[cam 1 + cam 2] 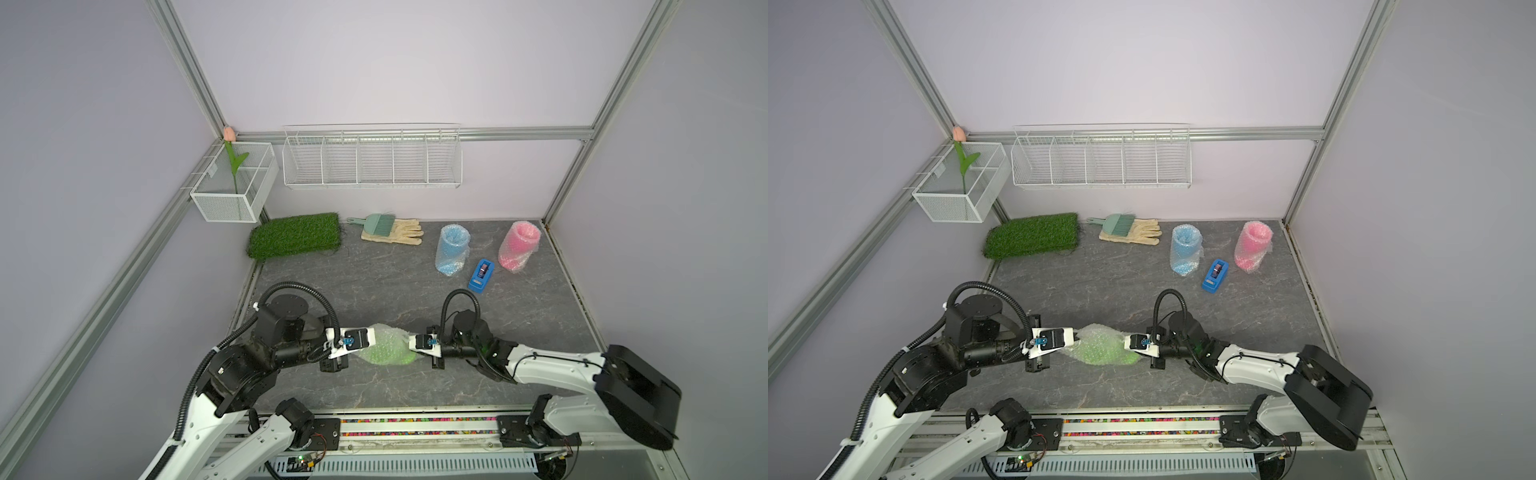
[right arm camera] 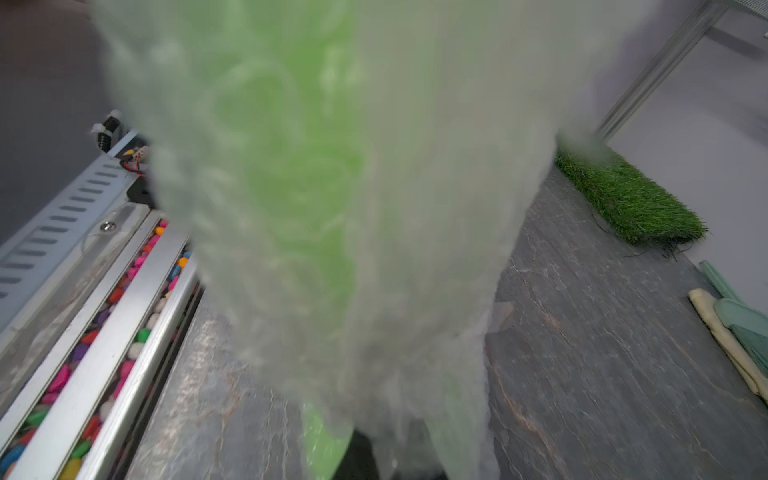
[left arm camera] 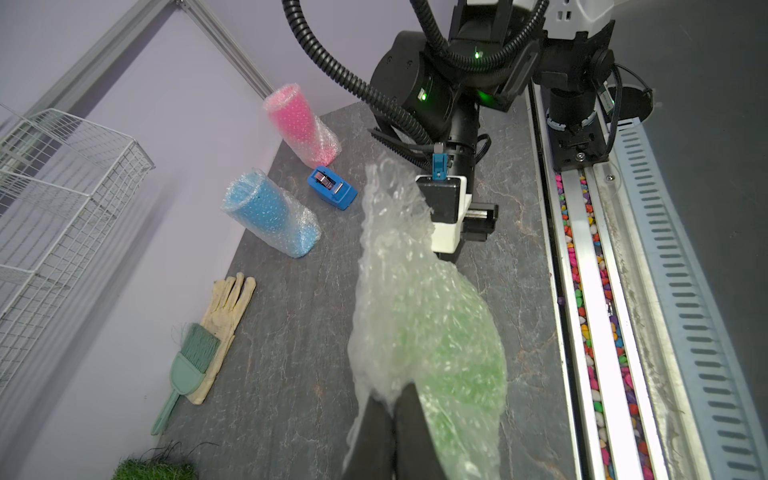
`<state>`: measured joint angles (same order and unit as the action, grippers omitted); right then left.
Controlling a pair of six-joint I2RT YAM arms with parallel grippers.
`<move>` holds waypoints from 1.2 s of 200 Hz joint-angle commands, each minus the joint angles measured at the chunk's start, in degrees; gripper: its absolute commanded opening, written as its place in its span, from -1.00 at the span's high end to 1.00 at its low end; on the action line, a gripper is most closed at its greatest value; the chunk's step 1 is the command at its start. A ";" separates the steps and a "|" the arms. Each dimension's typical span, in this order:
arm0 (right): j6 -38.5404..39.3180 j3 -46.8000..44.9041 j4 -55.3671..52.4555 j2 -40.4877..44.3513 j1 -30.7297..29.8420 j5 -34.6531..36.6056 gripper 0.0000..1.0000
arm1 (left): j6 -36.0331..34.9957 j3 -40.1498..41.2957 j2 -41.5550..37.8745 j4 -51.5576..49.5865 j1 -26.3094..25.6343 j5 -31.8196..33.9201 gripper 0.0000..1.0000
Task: Wrap wine glasses in bubble wrap
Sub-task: Wrap the wine glass in bubble wrap.
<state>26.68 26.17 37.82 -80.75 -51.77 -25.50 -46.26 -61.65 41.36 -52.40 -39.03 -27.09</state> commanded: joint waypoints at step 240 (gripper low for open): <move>-13.49 -5.34 44.35 -33.77 6.38 -2.36 0.86 | -5.53 -0.51 48.07 1.55 -2.24 4.25 1.00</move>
<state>13.89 21.17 82.56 -113.34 -46.11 -27.16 -48.86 -60.95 81.21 -41.74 -40.77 -22.52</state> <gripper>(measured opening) 0.071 0.047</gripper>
